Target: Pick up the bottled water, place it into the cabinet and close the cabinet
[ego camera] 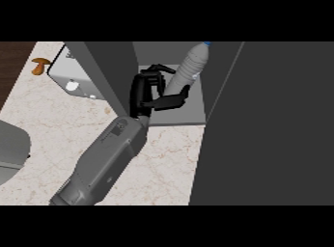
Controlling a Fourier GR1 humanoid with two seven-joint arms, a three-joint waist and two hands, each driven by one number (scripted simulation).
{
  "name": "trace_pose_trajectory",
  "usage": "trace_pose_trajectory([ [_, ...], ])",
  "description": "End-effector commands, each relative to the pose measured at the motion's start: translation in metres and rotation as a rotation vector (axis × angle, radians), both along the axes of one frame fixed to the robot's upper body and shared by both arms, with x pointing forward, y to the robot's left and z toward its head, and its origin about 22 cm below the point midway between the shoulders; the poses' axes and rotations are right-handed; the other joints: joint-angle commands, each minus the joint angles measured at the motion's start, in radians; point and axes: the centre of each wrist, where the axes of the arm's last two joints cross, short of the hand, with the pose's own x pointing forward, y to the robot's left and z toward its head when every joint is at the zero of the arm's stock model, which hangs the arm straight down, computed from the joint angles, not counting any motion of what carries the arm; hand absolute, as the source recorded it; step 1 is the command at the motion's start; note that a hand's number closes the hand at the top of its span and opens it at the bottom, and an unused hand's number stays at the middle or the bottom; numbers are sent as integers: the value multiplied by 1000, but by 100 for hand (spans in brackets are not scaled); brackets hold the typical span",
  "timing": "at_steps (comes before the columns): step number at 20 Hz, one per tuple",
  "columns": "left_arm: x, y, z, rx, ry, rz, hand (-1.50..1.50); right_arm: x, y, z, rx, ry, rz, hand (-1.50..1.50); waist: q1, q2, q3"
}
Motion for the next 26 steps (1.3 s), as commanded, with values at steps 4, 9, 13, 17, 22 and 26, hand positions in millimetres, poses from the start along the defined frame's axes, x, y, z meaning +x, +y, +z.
trace_pose_trajectory([
  [4, 21, 6, -4, 68, 31, 104, 150, -15, -18, 16, 8, -20, -1, -150, -8, 3, 1],
  [9, 29, 13, -10, 133, 48, 175, 150, -26, -13, 18, 15, -18, 28, -150, -21, 5, 0],
  [13, 36, 14, -6, 203, -1, 228, 150, -20, -11, 7, 13, -50, 29, -150, -33, 9, 0],
  [17, 38, 19, -9, 197, -3, 231, 150, -19, -16, 4, 18, -43, 27, -150, -33, 10, 0],
  [22, 53, 19, 12, 302, -5, 210, -150, -16, -17, 2, -8, -48, 32, -150, -39, 15, 0],
  [26, 51, 29, 3, 271, -1, 235, -150, -15, -17, 4, -8, -58, 52, -150, -47, 22, -1],
])
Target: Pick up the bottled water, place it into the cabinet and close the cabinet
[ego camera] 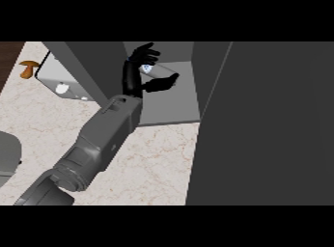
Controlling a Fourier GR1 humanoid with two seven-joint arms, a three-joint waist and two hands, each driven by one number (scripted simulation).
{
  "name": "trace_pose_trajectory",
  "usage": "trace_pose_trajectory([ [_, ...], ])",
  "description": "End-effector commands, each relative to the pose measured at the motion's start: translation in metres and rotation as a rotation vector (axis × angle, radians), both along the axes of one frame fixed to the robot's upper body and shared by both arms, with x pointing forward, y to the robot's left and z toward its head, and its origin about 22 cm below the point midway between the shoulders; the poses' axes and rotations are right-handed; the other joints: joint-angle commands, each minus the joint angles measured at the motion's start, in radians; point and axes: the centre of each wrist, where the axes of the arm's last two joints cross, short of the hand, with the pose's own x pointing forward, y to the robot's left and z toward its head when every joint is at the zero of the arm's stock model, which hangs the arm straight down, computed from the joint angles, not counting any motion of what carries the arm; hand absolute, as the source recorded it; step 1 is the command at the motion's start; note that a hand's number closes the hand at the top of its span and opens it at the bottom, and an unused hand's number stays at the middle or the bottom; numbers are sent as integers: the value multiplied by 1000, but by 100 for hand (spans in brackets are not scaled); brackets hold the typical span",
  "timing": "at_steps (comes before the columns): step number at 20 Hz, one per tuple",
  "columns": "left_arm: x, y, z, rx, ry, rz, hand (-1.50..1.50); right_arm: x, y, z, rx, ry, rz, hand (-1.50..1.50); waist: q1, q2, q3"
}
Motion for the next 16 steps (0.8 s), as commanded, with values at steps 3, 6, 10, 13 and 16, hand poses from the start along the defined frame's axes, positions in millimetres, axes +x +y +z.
trace_pose_trajectory([
  [3, 8, 11, 8, -24, -11, -22, -150, -5, -6, 10, 26, -2, 7, -150, 4, 4, 0],
  [6, 2, 0, 0, -52, -21, -11, -150, -6, -3, 10, 33, -12, 43, -150, -3, 7, 0],
  [10, 3, 0, 2, -95, -18, -27, -150, -16, 0, 16, 53, -10, 34, -150, -7, 2, -1],
  [13, 10, 7, 12, -25, -34, -51, -150, -15, -4, 13, 53, -12, 38, -150, -13, 5, 0],
  [16, 5, -2, 7, -36, -38, -124, -150, -9, -1, 8, 45, 17, 30, -150, 10, -2, 0],
])
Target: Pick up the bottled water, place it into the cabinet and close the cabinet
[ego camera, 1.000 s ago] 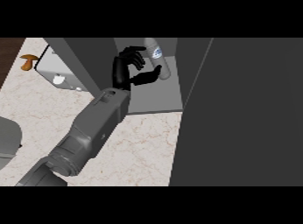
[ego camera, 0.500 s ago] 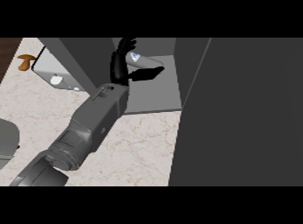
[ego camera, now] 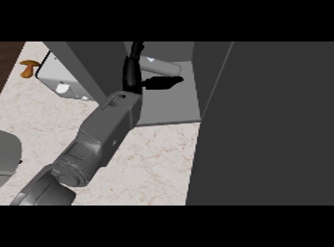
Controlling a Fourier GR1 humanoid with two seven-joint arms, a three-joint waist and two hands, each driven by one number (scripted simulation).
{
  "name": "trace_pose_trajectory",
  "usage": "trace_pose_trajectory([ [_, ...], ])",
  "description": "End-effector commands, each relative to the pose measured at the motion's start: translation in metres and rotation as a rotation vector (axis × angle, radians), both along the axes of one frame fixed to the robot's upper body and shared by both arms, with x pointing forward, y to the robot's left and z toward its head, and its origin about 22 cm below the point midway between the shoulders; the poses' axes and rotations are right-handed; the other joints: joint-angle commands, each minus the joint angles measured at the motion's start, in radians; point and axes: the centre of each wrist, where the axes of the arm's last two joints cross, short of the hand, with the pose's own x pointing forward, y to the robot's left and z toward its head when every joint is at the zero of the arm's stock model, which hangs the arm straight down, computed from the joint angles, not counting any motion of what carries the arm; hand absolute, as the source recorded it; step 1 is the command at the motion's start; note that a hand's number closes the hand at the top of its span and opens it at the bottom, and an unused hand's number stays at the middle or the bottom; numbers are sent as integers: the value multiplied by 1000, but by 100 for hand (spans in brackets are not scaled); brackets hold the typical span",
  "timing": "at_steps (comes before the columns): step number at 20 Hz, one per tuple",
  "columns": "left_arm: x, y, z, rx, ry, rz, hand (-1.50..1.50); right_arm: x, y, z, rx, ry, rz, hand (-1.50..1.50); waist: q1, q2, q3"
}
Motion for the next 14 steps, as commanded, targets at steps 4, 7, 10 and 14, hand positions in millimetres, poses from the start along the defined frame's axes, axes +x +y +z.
trace_pose_trajectory([
  [4, 8, -15, 26, -123, -70, -148, -150, -12, 1, 14, 37, -10, 9, -150, 5, -5, 0],
  [7, 8, -21, 33, -187, -116, -290, -150, -3, -10, 18, 15, 0, 10, -150, 21, -8, 0],
  [10, 6, -17, 26, -242, -85, -332, -150, -14, -2, 11, 6, 2, -10, -150, 31, -17, 1],
  [14, 0, -20, 24, -313, -84, -358, -150, -2, -13, 7, 7, 2, -20, -150, 37, -20, 1],
])
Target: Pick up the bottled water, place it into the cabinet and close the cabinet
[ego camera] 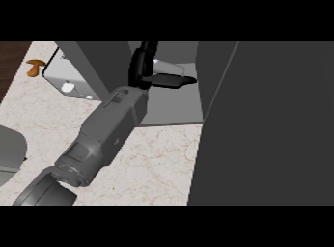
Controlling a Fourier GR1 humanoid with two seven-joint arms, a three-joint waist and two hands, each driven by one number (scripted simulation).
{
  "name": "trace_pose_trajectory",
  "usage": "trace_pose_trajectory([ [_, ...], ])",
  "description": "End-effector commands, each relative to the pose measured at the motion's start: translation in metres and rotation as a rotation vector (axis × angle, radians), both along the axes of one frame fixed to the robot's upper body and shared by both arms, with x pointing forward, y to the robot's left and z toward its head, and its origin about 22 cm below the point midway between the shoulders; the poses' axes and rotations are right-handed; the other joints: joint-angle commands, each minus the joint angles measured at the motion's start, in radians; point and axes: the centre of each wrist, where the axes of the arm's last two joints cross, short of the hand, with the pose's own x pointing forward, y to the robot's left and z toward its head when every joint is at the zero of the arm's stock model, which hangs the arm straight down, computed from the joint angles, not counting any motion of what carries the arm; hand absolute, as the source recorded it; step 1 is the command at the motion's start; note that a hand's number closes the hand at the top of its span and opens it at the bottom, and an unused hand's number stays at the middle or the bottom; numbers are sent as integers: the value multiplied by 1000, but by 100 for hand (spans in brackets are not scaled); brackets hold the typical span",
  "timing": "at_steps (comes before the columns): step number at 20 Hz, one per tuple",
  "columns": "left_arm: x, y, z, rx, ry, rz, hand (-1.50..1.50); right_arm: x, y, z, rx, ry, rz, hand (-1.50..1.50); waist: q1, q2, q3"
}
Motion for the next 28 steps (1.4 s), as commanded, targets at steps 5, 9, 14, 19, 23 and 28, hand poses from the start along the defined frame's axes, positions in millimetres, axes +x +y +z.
trace_pose_trajectory([
  [5, -20, -16, 3, -125, 4, -86, -150, -12, 7, 13, 3, -16, -9, -150, 26, -16, 0],
  [9, -46, -14, -14, -131, 21, -116, 150, -12, 1, 10, 6, 0, 9, -150, 61, -20, 1],
  [14, -79, 11, -41, -150, 55, -132, 150, -9, 8, 20, -79, -26, -6, -150, 77, -21, -1],
  [19, -115, 19, -46, -153, 91, -131, 150, -13, 4, 13, -229, 24, 134, 150, 80, -27, 0],
  [23, -144, 58, -44, -148, 72, -119, 150, -19, 7, 24, -260, 92, 216, 150, 81, -22, 0],
  [28, -177, 99, -32, -132, 51, -74, 150, -23, 32, 26, -143, 152, 294, 150, 70, -17, -1],
])
